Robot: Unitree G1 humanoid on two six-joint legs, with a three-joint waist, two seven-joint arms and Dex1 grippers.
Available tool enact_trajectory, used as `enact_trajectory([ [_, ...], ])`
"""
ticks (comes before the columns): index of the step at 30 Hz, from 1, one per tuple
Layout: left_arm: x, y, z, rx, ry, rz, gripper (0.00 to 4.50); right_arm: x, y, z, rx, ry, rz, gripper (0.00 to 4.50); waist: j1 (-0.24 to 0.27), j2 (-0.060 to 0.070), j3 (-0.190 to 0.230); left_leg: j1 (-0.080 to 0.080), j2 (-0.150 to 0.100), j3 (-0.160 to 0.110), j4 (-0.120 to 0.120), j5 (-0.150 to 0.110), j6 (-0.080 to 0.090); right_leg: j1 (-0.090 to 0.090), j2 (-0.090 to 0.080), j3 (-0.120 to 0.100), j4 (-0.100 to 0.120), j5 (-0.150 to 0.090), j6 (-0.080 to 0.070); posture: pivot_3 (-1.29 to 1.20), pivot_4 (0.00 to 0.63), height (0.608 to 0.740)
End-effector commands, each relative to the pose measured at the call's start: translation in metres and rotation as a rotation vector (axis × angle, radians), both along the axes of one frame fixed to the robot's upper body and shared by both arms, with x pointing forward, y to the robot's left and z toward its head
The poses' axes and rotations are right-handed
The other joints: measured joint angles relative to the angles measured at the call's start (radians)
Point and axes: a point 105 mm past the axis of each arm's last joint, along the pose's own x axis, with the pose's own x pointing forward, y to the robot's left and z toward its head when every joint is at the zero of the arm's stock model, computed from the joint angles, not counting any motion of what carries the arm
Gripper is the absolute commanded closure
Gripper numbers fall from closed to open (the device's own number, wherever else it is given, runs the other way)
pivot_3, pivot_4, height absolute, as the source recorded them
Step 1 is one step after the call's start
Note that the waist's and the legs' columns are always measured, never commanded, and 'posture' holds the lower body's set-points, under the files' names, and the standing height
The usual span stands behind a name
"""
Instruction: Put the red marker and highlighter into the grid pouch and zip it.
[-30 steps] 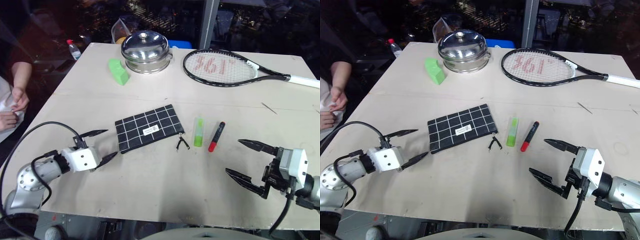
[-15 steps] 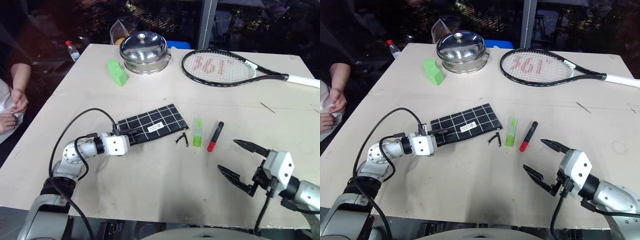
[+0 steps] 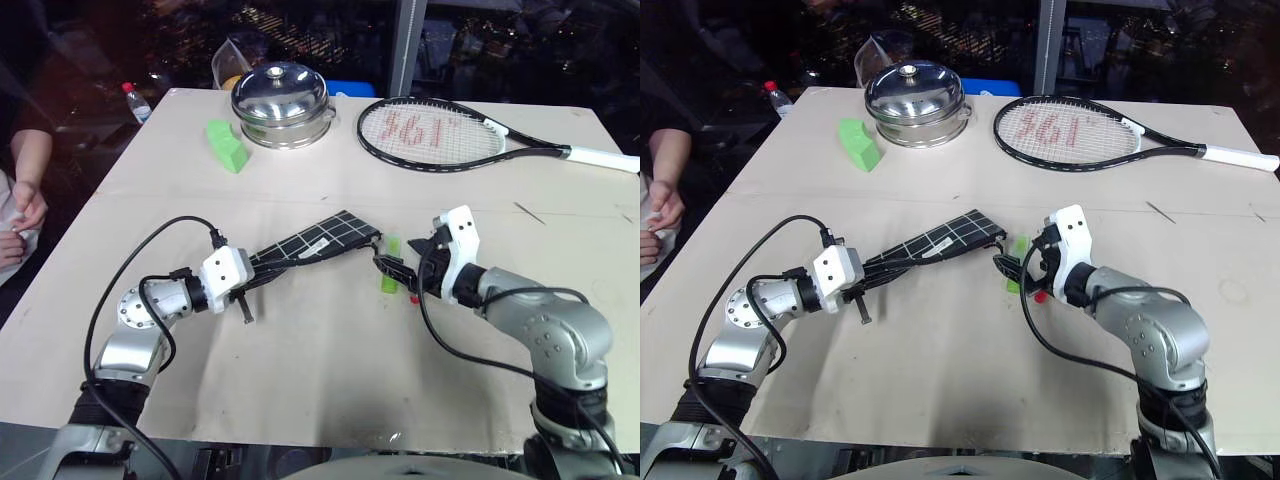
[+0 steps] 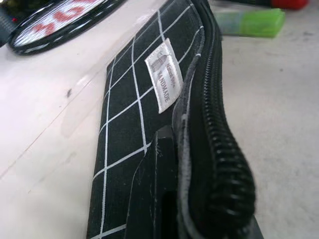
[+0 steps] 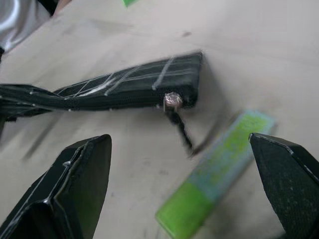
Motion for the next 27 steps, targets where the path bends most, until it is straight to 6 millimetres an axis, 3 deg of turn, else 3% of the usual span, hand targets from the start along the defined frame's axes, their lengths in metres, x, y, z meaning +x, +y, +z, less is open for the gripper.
enact_trajectory([
  [1, -0.002, -0.003, 0.012, -0.020, -0.046, 0.011, 4.45, 0.004, 0.006, 0.006, 0.022, 0.016, 0.022, 0.00, -0.003, 0.000, 0.000, 0.000, 0.000, 0.000, 0.000, 0.000, 0.000, 0.000, 0.000, 0.000, 0.000, 0.000, 0.000, 0.00, 0.150, 0.740],
  [3, -0.005, -0.003, 0.011, -0.032, -0.037, 0.027, 4.50, 0.007, 0.011, 0.003, 0.009, 0.025, 0.037, 0.54, -0.006, 0.000, 0.000, 0.000, 0.000, 0.000, 0.000, 0.000, 0.000, 0.000, 0.000, 0.000, 0.000, 0.000, 0.000, 0.00, 0.150, 0.740],
  [15, -0.015, -0.005, 0.011, -0.053, -0.018, 0.048, 4.50, 0.029, 0.026, -0.001, -0.048, -0.073, 0.021, 0.54, -0.008, 0.001, 0.000, 0.001, 0.000, 0.001, 0.000, 0.000, 0.000, 0.000, 0.000, 0.000, 0.000, 0.000, 0.000, 0.00, 0.150, 0.740],
  [17, -0.016, -0.005, 0.011, -0.055, -0.018, 0.049, 4.50, 0.031, 0.028, -0.002, -0.048, -0.086, 0.031, 1.10, -0.008, 0.001, 0.000, 0.001, 0.000, 0.001, 0.000, 0.000, 0.000, -0.001, 0.000, 0.000, 0.000, 0.000, 0.000, 0.00, 0.150, 0.740],
  [20, -0.017, -0.006, 0.011, -0.059, -0.020, 0.049, 4.50, 0.029, 0.032, -0.004, -0.056, -0.098, 0.063, 2.30, -0.008, 0.001, 0.000, 0.001, 0.000, 0.001, 0.000, 0.000, 0.000, -0.001, 0.000, 0.000, 0.000, 0.000, 0.000, 0.00, 0.150, 0.740],
  [24, -0.019, -0.007, 0.010, -0.063, -0.021, 0.047, 4.50, 0.027, 0.037, -0.007, -0.082, -0.129, 0.087, 4.34, -0.008, 0.001, 0.000, 0.001, 0.001, 0.001, 0.000, 0.000, 0.000, -0.001, 0.000, 0.000, 0.000, 0.000, 0.000, 0.00, 0.150, 0.740],
  [27, -0.020, -0.008, 0.010, -0.068, -0.022, 0.051, 4.50, 0.026, 0.039, -0.007, -0.081, -0.141, 0.095, 4.43, -0.008, 0.001, 0.000, 0.001, 0.001, 0.001, 0.000, 0.000, 0.000, -0.001, -0.001, 0.000, 0.000, 0.000, 0.000, 0.00, 0.150, 0.740],
])
